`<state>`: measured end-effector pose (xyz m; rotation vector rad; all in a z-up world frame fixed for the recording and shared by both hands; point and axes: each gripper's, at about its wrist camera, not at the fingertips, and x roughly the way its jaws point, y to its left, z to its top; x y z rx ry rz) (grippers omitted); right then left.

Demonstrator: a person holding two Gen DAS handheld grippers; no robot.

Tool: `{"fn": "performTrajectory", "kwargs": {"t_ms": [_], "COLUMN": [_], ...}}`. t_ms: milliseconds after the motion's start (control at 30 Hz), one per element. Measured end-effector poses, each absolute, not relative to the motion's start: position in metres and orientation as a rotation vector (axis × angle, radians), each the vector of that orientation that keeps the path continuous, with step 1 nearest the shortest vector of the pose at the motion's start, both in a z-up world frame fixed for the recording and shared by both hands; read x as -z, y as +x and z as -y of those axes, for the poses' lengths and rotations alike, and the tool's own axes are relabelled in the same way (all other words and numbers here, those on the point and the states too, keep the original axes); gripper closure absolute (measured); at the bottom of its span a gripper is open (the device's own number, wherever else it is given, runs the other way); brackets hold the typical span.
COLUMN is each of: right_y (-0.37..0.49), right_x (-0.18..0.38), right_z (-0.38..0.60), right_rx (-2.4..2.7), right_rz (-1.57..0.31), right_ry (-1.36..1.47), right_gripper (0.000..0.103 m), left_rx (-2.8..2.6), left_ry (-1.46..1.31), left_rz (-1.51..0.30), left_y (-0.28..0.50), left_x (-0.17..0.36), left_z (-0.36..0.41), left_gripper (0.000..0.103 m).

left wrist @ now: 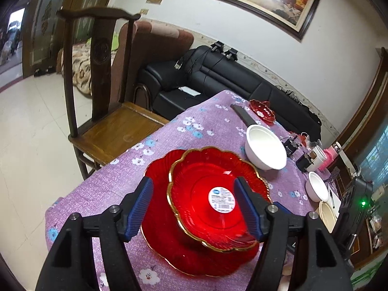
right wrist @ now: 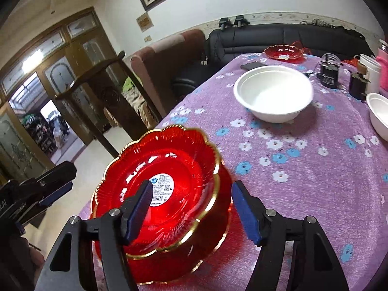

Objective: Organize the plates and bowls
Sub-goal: 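Open the right gripper and lift away from the stacked plates, then move the right tool toward the beige plastic bowl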

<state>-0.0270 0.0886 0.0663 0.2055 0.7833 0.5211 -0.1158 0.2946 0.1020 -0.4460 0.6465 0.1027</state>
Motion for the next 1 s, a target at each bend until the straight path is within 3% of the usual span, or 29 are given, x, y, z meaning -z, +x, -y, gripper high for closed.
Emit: {"fn": "performTrajectory", "kwargs": {"t_ms": [400,767,1000], "right_y": [-0.057,-0.062,-0.027], "right_x": [-0.081,-0.077,-0.052], "right_z": [0.031,0.221,0.267], "right_rx": [-0.375,0.027,0.175], "right_rz": [-0.722,-0.679,-0.723], "right_ry": [0.247,0.427,0.456], "right_gripper": [0.029,0.029,0.030], "left_rx": [-0.032,0.093,0.139], "left_ry": [-0.277,-0.175,-0.113], "left_rz": [-0.617,-0.713,-0.748], "left_y": [-0.132,-0.118,-0.110], "left_x": [-0.125,-0.108,-0.101], "left_z": [-0.228,-0.149,-0.114], "left_gripper": [0.020,0.018,0.018]}}
